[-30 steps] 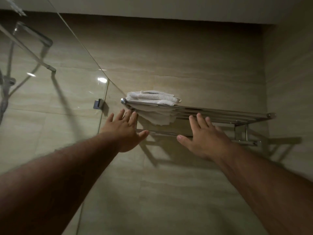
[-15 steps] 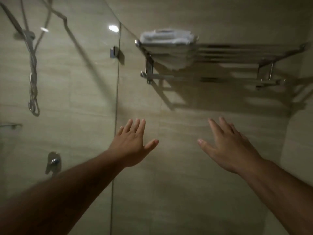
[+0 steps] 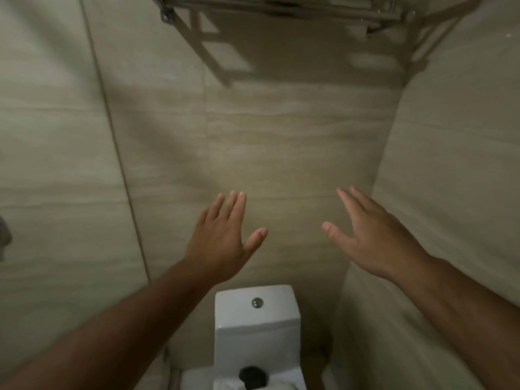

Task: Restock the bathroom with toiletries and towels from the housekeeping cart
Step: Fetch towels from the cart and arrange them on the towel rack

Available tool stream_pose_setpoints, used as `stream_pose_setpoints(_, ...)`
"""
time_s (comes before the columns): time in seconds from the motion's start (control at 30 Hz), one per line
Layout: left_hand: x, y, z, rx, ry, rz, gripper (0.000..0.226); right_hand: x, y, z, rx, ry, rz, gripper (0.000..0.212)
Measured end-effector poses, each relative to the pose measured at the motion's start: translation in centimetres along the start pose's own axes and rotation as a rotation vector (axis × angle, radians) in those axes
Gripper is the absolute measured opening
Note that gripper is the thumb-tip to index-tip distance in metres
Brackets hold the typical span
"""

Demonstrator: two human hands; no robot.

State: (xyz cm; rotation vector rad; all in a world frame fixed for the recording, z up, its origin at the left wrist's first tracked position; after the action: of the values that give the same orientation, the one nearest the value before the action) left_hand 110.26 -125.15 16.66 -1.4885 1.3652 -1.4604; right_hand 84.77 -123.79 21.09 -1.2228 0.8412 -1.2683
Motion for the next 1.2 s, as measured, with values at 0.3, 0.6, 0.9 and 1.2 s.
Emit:
stream_pose_setpoints(0.3, -0.2, 7.5, -4.3, -0.299, 0.093, 0.081, 0.092, -8.3, 5.5, -5.1, 0.372, 0.424, -0.108, 0.076)
stream_pose_setpoints(0.6, -1.9, 12.7, -13.2, -0.321, 0.394, 0.257, 0.099, -19.9, 5.5, -9.6, 0.287, 0.717, -0.178, 0.086)
stream_pose_setpoints(0.9, -8.3, 13.0, -25.3, -0.245, 0.664, 0.36, 0.093, -35.4, 2.9, -13.7, 0.27, 0.993, -0.337, 0.079)
stream_pose_setpoints(1.2, -21.9, 9.6, -38.7, -0.348, 0.904, 0.385, 0.079, -54.8, -1.5, -13.6, 0.299, 1.187, -0.524, 0.068)
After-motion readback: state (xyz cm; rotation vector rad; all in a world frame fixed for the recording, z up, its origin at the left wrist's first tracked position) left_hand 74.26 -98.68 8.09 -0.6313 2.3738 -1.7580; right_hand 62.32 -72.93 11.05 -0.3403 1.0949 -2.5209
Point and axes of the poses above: each hand's wrist, its own x-axis towards the middle knuckle, its own y-axis out of the palm, z = x × y, the point moved 5 cm from there along x, towards the middle knuckle, and after that the axes turned 7 degrees about z, right-handed, at the moved point
